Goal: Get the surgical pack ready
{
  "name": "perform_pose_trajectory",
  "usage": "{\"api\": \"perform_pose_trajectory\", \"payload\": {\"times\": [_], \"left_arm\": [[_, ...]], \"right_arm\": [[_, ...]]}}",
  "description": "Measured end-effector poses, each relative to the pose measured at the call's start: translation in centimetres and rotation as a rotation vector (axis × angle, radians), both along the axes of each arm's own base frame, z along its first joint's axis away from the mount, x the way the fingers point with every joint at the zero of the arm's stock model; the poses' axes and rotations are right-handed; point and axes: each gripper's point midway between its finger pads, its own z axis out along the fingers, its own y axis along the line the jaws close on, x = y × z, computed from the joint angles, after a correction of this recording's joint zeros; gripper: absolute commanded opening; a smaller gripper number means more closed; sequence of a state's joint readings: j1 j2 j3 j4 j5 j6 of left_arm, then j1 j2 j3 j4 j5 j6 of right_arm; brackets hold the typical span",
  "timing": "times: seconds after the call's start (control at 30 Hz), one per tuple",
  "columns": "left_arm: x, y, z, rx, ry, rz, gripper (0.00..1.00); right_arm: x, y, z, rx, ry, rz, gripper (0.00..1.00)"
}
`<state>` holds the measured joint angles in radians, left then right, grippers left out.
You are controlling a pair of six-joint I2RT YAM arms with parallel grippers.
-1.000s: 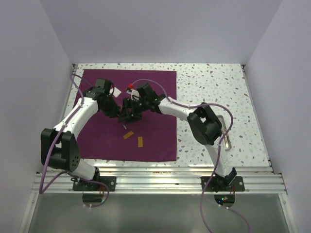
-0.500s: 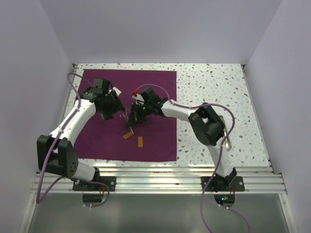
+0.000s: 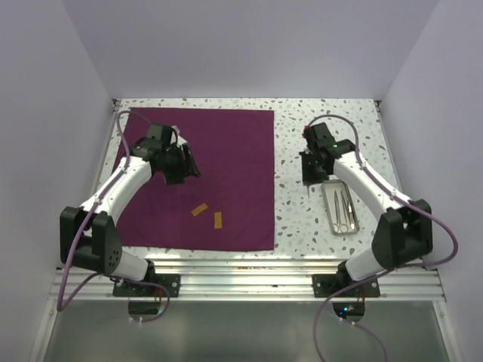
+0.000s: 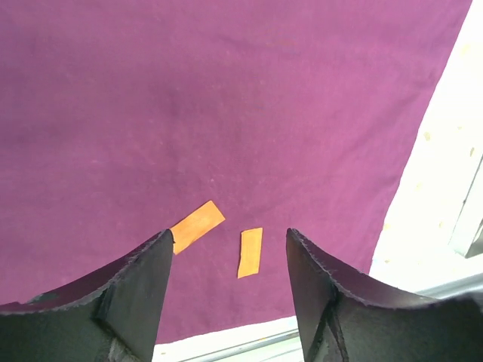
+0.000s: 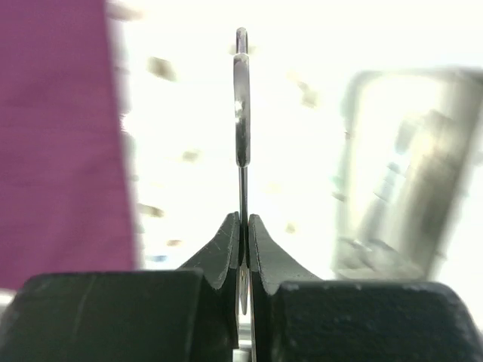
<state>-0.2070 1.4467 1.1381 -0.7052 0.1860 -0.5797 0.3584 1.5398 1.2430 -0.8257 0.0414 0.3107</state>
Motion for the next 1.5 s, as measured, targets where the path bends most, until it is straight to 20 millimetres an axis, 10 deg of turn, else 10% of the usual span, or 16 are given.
{"api": "perform_pose_trajectory", "payload": {"times": [0.3,0.53,0.8,1.1,1.5], "left_arm": [[-0.3,-2.2,-2.3,0.001,0.032,-0.115,0.61],[-1.0,-3.6,-2.6,0.011,0.035,-0.175,0.62],[-1.6,-2.7,-3.0,0.068,0.034,-0.175,0.66],[-3.7,-3.1,-4.2,0.157,0.076,-0.215,0.65],[-3.0,0.0,-5.3,0.367,0.121,-0.154,0.63]], "right_arm": [[-5.0,-12.9,-3.4,-0.458,0.191,-0.149,0.0],[-4.8,-15.4,-5.5,-0.587,0.286,-0.123,0.09],[-4.9,-15.5,-6.4,-0.599,0.317,-0.103,0.4],[-5.3,-14.2,-4.7,-0.512,0.293,-0.117,0.42],[-3.3,-3.2,0.6,-0.144,0.066,0.031,0.43]]}}
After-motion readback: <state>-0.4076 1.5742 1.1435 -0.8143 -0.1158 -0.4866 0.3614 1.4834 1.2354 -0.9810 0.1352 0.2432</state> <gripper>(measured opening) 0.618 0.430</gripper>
